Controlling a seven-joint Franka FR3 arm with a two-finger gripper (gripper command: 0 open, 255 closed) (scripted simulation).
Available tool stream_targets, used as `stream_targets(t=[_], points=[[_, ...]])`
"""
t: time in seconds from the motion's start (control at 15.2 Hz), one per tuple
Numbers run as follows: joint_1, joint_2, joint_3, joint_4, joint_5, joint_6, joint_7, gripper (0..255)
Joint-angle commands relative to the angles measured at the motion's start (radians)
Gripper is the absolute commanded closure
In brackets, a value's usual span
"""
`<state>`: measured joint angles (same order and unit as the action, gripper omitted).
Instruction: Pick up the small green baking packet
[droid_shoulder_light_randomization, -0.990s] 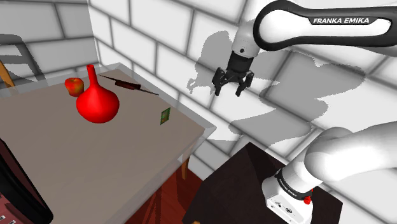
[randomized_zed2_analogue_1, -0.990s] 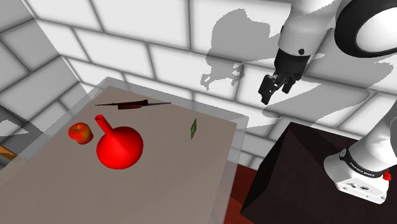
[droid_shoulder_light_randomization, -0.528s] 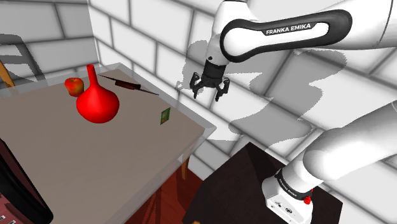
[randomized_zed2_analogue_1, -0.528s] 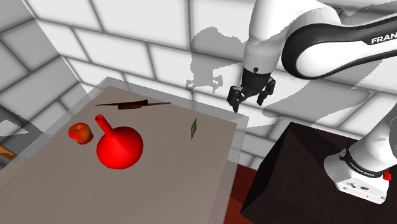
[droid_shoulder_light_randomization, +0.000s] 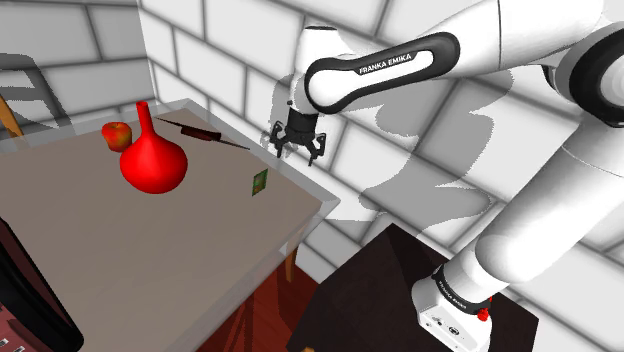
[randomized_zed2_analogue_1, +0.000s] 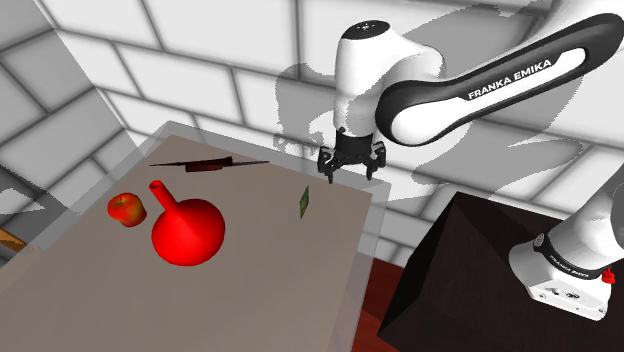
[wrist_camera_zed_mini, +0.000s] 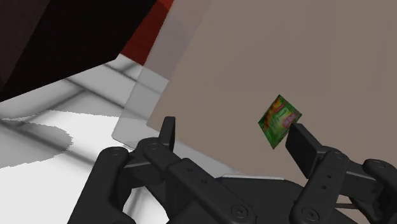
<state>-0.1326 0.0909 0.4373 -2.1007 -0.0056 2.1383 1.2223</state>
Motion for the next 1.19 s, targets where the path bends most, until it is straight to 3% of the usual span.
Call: stream_targets(t=[0.0, 0.33, 0.73, 1.12], points=[[0.009, 0.092, -0.008, 0.072, -0.046, 0.01, 0.091, 0], [0.053, 0.296, -0.058, 0.245, -0.127, 0.023, 0.269, 0], [0.105, 0.518, -0.131, 0.476, -0.169, 0.005, 0.421, 0], [0.112, 0.565, -0.142, 0.466, -0.183, 0.061, 0.428, 0]])
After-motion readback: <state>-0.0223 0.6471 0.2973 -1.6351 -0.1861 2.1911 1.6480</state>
